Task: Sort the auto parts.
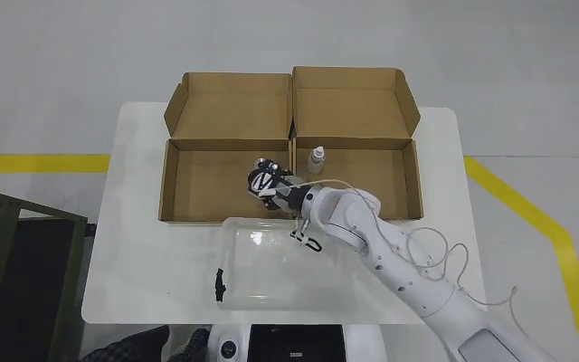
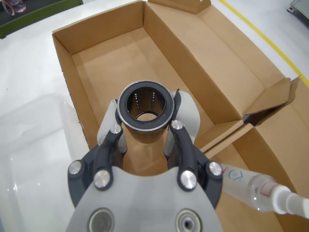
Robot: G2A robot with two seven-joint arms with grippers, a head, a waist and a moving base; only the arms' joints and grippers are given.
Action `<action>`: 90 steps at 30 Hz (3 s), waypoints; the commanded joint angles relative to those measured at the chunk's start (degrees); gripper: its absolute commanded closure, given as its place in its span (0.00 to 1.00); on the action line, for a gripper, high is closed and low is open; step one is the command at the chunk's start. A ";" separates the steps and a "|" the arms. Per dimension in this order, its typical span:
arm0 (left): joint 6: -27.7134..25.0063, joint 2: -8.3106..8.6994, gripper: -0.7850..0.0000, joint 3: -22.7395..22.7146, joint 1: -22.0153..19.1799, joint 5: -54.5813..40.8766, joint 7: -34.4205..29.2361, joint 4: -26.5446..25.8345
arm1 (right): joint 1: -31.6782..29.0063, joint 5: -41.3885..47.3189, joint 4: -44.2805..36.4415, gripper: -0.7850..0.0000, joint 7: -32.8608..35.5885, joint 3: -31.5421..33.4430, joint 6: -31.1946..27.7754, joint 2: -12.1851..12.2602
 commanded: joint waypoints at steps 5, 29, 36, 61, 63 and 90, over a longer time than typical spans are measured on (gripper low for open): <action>0.00 0.00 0.00 0.00 0.00 0.00 0.00 0.00 | 1.52 -0.22 3.07 1.00 0.75 -1.26 0.44 -1.01; 0.00 0.00 0.00 0.00 0.00 0.00 0.00 0.00 | 3.34 -1.04 7.44 0.55 4.85 -2.38 -1.33 -3.32; 0.00 0.00 0.00 0.00 0.00 0.00 0.00 0.00 | 1.91 -1.91 4.87 0.42 5.84 -0.80 -2.03 -3.00; 0.00 0.00 0.00 0.00 0.00 0.00 0.00 0.00 | -17.16 -8.33 -20.21 0.33 -5.11 15.74 -6.96 1.83; 0.00 0.00 0.00 0.00 0.00 0.00 0.00 0.00 | -19.91 -8.40 -21.49 0.31 -7.26 18.32 -7.59 2.41; 0.00 0.00 0.00 0.00 0.00 0.00 0.00 0.00 | -54.38 -12.56 -28.43 0.00 -37.84 48.63 -5.81 6.93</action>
